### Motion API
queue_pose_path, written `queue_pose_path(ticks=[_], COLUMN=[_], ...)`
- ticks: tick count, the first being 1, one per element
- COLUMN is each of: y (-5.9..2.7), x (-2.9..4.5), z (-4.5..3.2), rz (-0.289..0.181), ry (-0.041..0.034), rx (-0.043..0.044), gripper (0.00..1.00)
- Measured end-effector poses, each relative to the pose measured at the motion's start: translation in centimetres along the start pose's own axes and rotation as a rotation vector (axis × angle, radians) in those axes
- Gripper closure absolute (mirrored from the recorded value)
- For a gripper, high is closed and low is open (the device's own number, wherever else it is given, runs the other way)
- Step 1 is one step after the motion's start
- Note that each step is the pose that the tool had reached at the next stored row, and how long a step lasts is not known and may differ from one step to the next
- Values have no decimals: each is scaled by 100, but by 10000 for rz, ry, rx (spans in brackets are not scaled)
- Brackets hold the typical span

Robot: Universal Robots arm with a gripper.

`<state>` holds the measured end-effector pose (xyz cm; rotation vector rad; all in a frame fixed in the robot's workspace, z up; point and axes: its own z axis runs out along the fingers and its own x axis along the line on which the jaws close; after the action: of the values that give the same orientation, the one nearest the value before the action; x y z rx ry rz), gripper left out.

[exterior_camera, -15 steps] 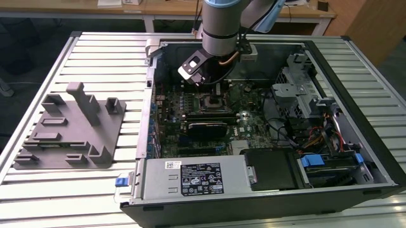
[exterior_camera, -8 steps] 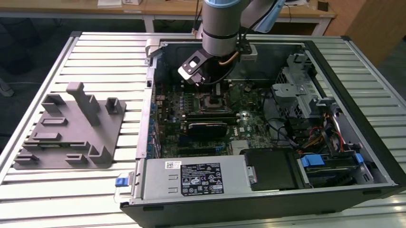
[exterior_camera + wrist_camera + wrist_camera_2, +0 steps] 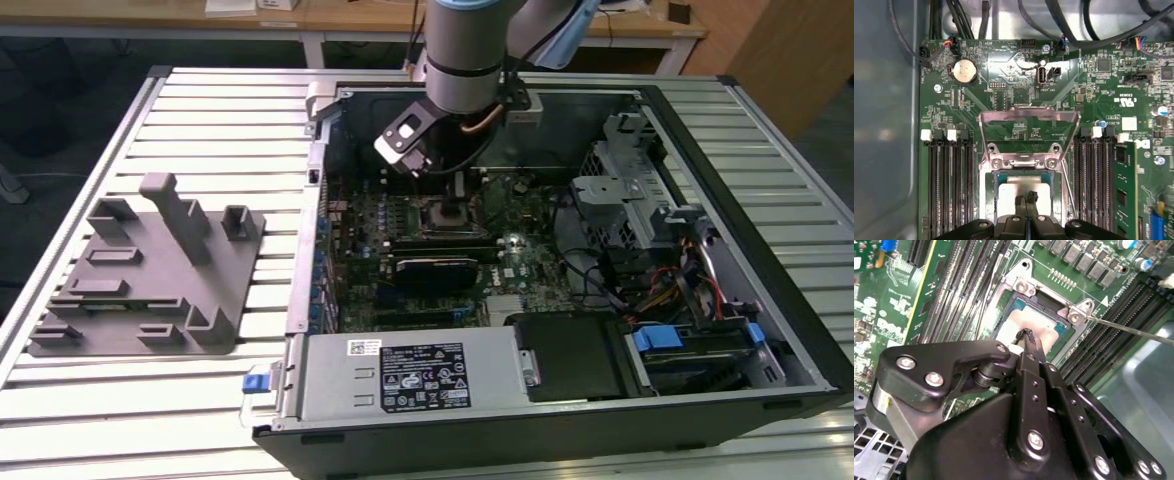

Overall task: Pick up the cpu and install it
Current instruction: 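Place the cpu into insertion slot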

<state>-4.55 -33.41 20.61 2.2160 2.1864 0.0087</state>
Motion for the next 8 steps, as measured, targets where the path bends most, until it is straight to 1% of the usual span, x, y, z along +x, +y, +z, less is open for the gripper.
queue_pose_path(ticks=[5, 8], y=[3, 6], x=[-2, -3], z=[-132, -228], rz=[-1, -1], ry=[-1, -1], rx=[-3, -13], gripper=[89, 89])
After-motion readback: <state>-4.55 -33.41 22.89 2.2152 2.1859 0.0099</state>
